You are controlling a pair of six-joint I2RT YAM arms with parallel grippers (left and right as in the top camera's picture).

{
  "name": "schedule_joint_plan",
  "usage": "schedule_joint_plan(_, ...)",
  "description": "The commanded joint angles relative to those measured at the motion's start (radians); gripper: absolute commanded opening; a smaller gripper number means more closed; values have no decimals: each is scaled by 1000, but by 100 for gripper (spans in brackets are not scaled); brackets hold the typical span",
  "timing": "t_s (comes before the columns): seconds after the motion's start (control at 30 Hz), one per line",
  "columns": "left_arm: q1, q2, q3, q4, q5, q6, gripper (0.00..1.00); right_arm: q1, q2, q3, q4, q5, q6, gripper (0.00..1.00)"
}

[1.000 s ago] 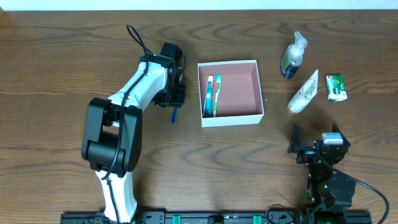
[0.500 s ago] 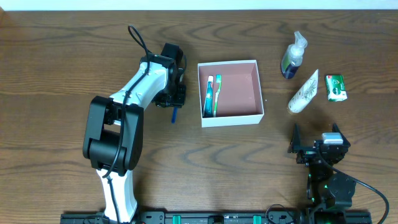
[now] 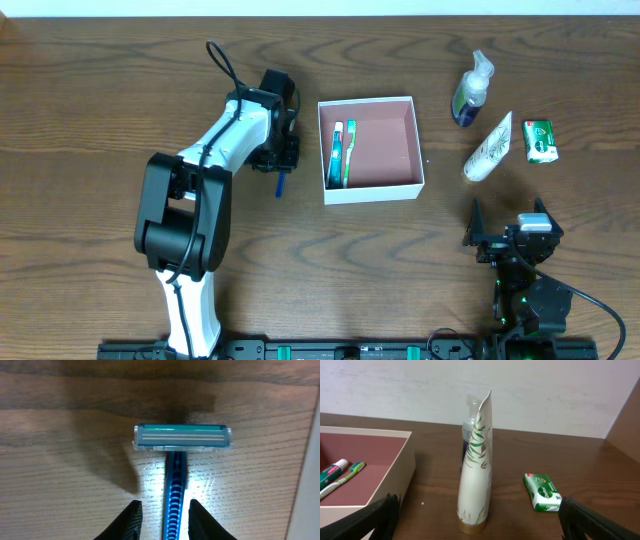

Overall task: Pack container
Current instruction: 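Lower the left gripper and grasp the razor handle, then lift the razor and carry it over the white box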

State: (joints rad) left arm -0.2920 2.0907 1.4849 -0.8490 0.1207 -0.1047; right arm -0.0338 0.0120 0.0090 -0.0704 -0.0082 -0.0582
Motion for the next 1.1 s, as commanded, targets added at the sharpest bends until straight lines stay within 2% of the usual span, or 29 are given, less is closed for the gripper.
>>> schedule_joint_plan(0.0, -2, 30, -4, -1, -5, -5, 32, 14, -5, -3, -2, 4, 12, 99)
schedule_joint_plan(0.63, -2, 75, -4, -16, -5, -5, 32, 14, -5, -3, -2, 4, 12, 99)
schedule_joint_plan(0.67, -2, 75, -4, -16, -5, -5, 30, 14, -5, -3, -2, 4, 12, 99)
schedule_joint_plan(0.83, -2, 72, 2, -22, -5, -5, 6, 14, -5, -3, -2, 4, 12, 99)
schedule_joint_plan(1.07, 2, 50, 64, -31, -5, -5, 6, 14, -5, -3, -2, 4, 12, 99)
